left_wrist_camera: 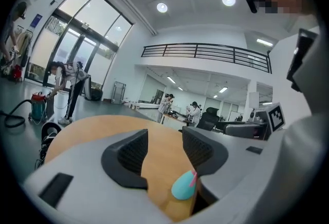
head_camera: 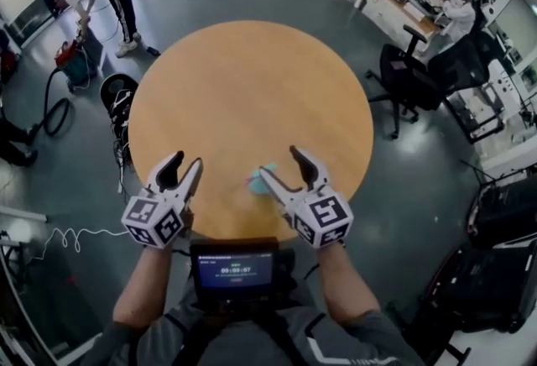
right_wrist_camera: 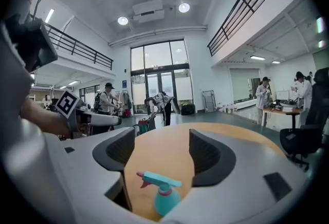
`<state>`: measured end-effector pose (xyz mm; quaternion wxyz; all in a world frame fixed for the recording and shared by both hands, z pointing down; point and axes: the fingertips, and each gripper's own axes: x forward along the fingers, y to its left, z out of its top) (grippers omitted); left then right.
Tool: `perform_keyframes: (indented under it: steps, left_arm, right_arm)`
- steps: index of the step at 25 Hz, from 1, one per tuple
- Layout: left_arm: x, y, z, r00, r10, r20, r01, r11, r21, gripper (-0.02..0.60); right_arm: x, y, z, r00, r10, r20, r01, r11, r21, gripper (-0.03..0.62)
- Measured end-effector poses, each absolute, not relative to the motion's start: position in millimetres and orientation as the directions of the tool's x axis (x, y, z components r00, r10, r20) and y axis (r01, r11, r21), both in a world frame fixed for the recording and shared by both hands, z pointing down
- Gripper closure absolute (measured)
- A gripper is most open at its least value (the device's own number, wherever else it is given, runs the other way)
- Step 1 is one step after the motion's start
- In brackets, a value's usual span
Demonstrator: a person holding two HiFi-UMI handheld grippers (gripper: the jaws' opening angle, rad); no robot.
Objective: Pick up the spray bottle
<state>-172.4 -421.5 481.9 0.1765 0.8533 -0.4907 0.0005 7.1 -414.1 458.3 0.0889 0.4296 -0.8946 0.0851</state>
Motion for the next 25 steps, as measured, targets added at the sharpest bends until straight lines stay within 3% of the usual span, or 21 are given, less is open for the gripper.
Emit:
perform_keyframes:
  steps: [8, 13, 19, 25]
  left_arm:
    - [-170, -427, 557, 0.537, -0.786, 0.306, -0.832, -0.434, 0.345, 0.311]
    - [-158, -424, 591, 0.557, -0.747, 0.364, -0.825, -0.448, 0.344, 0.306]
    - [-147, -419, 627, 0.578, -0.695, 0.428, -0.816, -0.473, 0.333, 0.216]
    - [-153, -406, 666, 0.561, -0.646, 0.517, -0.827, -0.464, 0.318, 0.192]
  right_arm:
    - [15, -409, 532, -0.604, -0.721, 0.340, -0.789, 0.602, -0.125, 0.216]
    - [16, -399, 576, -0.635, -0.653, 0.412, -0.754, 0.639, -0.151, 0.178]
    - [8, -394, 630, -0.657, -0.570, 0.494, -0.721, 0.667, -0.189, 0.134]
    - [2, -397, 666, -0.650, -0.540, 0.534, -0.721, 0.661, -0.210, 0.098]
